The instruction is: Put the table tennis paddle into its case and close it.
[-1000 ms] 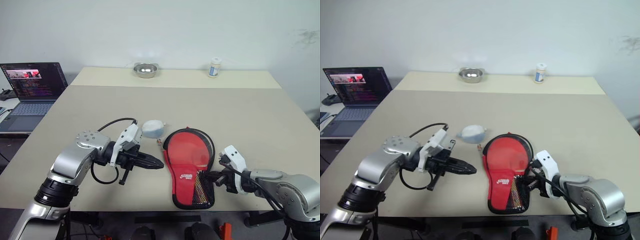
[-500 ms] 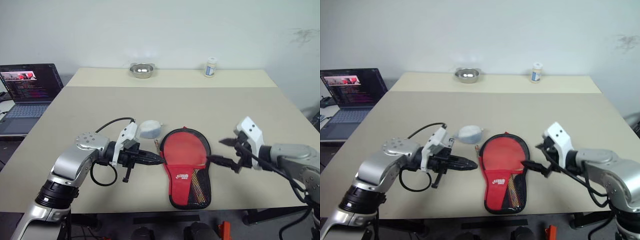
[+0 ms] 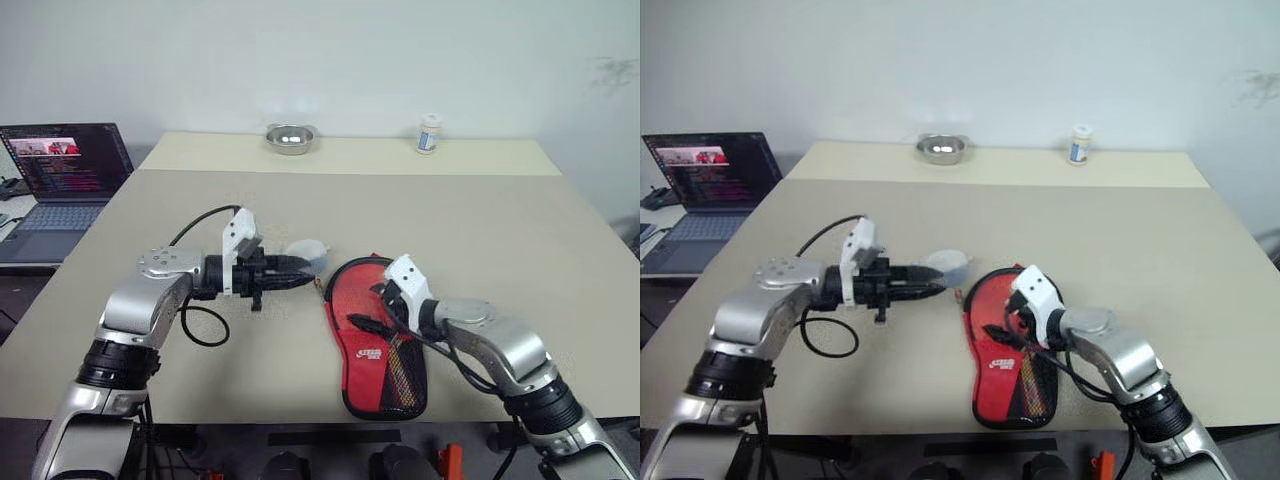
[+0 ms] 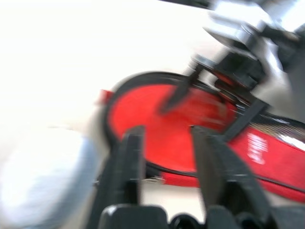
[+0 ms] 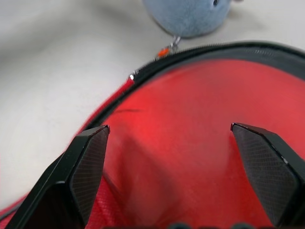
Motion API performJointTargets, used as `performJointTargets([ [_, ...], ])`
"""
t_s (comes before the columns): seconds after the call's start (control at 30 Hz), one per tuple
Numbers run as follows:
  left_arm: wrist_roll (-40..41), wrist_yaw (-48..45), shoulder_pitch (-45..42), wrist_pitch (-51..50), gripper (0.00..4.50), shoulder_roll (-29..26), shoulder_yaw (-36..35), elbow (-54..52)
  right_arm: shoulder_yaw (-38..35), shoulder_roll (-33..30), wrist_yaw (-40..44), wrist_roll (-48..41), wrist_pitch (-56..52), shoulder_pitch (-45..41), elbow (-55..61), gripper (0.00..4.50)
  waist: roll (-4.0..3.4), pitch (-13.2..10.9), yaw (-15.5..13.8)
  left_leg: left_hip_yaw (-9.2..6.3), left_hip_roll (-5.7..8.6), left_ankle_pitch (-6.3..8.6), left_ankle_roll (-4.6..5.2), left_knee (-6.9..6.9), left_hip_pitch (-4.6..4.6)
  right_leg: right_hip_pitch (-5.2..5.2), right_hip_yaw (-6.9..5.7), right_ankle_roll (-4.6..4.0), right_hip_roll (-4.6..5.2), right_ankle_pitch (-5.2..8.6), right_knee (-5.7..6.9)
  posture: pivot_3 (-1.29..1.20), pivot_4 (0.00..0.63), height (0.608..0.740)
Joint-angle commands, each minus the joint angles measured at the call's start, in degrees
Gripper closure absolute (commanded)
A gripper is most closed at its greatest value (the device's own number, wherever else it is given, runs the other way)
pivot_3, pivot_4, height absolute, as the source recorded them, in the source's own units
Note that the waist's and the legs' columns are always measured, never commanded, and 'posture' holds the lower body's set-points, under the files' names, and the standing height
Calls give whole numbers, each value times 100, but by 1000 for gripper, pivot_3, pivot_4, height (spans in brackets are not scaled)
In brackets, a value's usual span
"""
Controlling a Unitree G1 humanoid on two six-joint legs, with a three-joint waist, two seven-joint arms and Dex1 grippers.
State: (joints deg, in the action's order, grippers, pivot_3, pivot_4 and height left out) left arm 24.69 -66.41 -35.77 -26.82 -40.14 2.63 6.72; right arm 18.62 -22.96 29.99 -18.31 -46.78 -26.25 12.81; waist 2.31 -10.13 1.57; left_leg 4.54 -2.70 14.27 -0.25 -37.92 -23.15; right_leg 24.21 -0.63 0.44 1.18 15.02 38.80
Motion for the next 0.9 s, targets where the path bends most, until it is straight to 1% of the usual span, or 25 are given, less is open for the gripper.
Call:
performJointTargets([
  [0.03, -335, 197, -463, 450, 1405, 112, -70, 581, 4, 108, 16, 121, 175, -30, 137, 0, 0, 0, 1, 0, -1, 0, 0, 0, 2, 0, 0, 0, 0, 0, 3, 0, 150, 740],
  [0.13, -692, 114, -825, 858, 268, 225, 124, 1347, 5, 129, 41, 184, 148, -5, 220, 0, 0, 0, 1, -2, -2, -1, -1, -1, 5, 0, -2, -1, -1, 0, 8, 0, 150, 740],
  [0.17, -771, 80, -912, 962, 39, 261, 160, 1535, 3, 130, 42, 195, 136, 3, 250, 0, 0, 0, 2, 0, -1, -1, -1, -1, 6, -1, -1, -1, -2, 0, 9, 0, 150, 740],
  [0.3, -1173, 13, -1455, 1378, 39, 553, 361, 2648, -170, 261, -129, 180, 135, -14, 447, 0, 1, 0, 2, 3, 1, -1, -1, -2, 4, 1, -2, -1, -6, 0, 8, 0, 150, 740],
  [0.43, -1248, -235, -1601, 1610, 39, 665, 345, 3009, -264, 347, -403, 433, 264, -13, 114, 0, 1, 0, 15, 6, 0, -1, -1, -1, -1, 7, 2, -1, -5, 0, 7, 0, 150, 740],
  [0.57, -1384, -401, -1645, 1677, 39, 725, 402, 3359, -90, 233, -474, 791, 377, 163, -250, 0, 0, 0, 14, 6, 0, -1, -1, -1, -1, 8, 1, -2, -3, -1, 9, 0, 150, 740],
  [0.9, -1858, -54, -2013, 2088, 39, 1123, 382, 4706, -109, 352, -533, 974, 328, 150, -231, 0, 5, 4, 12, 6, 2, -1, 0, -6, 9, -2, 0, -1, -4, -1, 16, 0, 150, 740],
])
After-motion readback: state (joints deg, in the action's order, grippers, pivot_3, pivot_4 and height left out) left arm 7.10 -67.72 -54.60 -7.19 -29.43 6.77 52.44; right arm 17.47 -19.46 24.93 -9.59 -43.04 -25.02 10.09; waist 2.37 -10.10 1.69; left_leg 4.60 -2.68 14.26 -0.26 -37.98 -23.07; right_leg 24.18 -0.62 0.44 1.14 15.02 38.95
